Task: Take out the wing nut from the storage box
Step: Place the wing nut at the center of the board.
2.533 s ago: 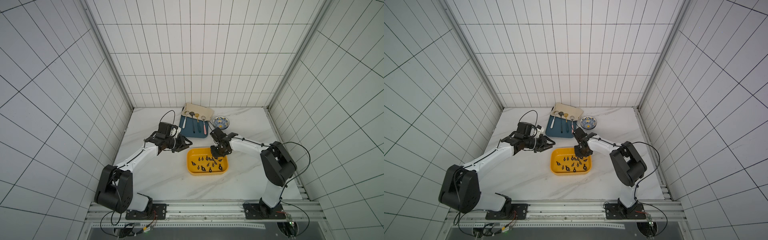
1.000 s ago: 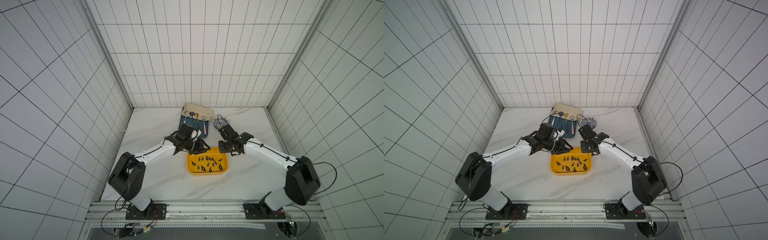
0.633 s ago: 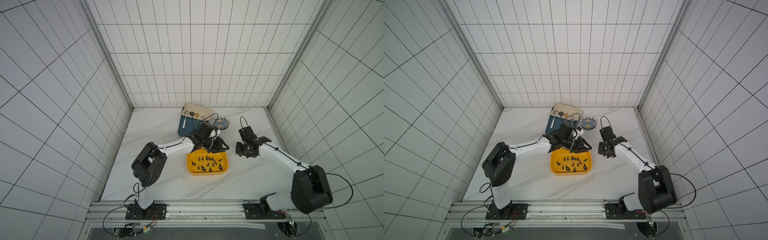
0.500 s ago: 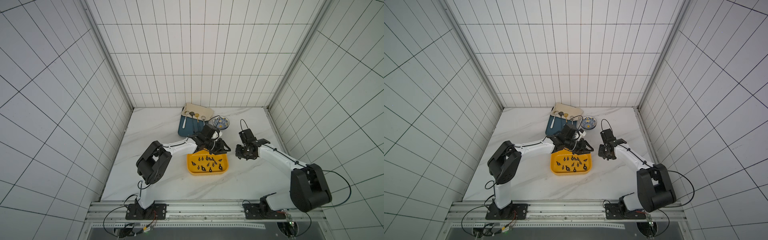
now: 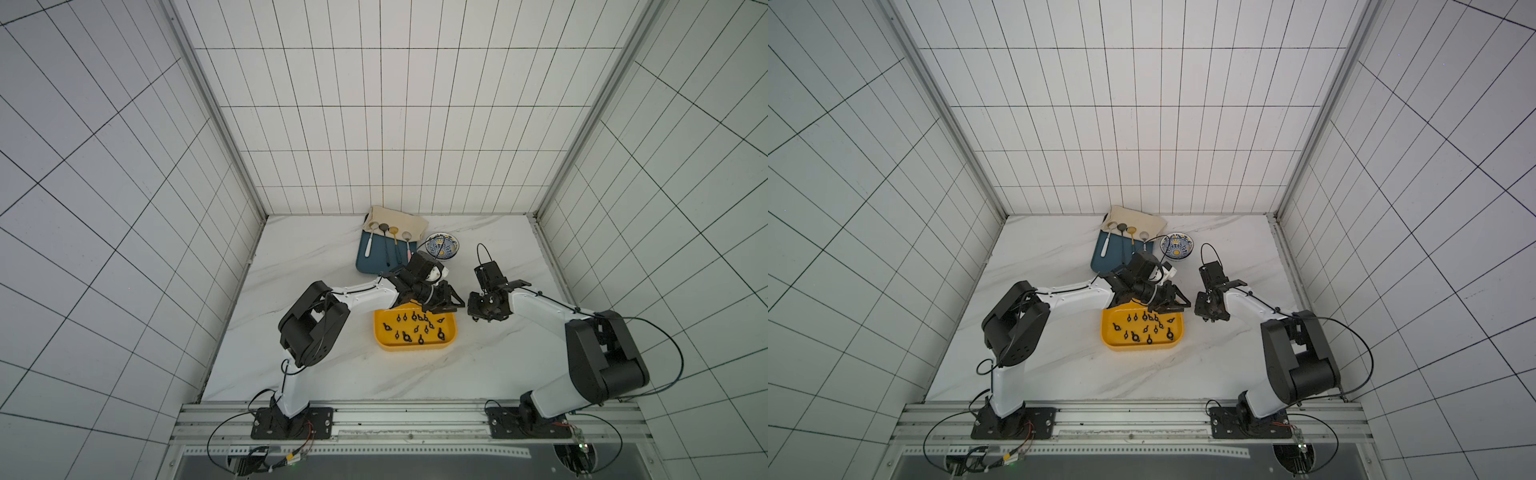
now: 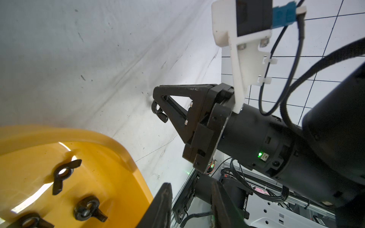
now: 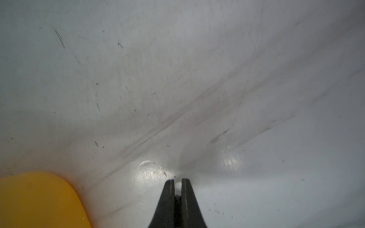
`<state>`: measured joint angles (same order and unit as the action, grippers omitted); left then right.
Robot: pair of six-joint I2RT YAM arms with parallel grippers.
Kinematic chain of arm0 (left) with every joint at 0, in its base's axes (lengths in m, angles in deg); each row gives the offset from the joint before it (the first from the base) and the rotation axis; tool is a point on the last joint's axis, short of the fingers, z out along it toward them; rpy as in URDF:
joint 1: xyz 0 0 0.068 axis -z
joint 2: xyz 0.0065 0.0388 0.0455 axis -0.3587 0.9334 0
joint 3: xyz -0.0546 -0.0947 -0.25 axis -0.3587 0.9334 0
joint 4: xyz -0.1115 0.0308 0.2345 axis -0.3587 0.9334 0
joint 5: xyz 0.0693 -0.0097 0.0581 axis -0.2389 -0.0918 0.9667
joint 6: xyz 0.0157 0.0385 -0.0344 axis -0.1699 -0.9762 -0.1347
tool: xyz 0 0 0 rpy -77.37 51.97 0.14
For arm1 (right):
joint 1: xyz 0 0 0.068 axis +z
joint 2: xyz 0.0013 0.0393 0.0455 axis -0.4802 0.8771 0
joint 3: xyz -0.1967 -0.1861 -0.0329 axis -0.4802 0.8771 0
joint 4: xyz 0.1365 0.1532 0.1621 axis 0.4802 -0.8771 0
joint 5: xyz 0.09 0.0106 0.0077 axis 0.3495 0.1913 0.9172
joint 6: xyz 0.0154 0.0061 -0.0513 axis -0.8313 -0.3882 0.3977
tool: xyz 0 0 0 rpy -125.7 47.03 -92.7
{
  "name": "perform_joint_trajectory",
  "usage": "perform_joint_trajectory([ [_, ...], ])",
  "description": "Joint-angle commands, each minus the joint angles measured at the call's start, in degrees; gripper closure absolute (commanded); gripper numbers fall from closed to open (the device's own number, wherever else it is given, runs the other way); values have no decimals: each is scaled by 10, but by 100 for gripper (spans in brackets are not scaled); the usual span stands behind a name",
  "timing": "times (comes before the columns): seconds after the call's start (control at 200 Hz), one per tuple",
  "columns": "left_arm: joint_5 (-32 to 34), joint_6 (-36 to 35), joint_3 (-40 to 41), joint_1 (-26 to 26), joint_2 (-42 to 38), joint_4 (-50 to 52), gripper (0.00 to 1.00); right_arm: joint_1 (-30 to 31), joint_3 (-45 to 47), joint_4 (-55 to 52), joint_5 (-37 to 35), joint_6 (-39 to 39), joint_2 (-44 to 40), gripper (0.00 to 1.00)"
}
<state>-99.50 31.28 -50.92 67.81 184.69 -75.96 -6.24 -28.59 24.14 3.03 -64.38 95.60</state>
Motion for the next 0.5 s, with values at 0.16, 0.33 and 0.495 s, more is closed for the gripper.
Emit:
perform_joint_trajectory([
  [0.16, -9, -16, 2, 1, -3, -1, 63, -3, 19, -6, 1, 4, 21, 97],
  [0.33, -12, -21, 6, 1, -8, 4, 62, -3, 9, -21, 2, 5, 21, 88],
  [0.495, -10, -29, 12, 0, -20, 11, 62, -2, 3, -36, -6, 10, 1, 79],
])
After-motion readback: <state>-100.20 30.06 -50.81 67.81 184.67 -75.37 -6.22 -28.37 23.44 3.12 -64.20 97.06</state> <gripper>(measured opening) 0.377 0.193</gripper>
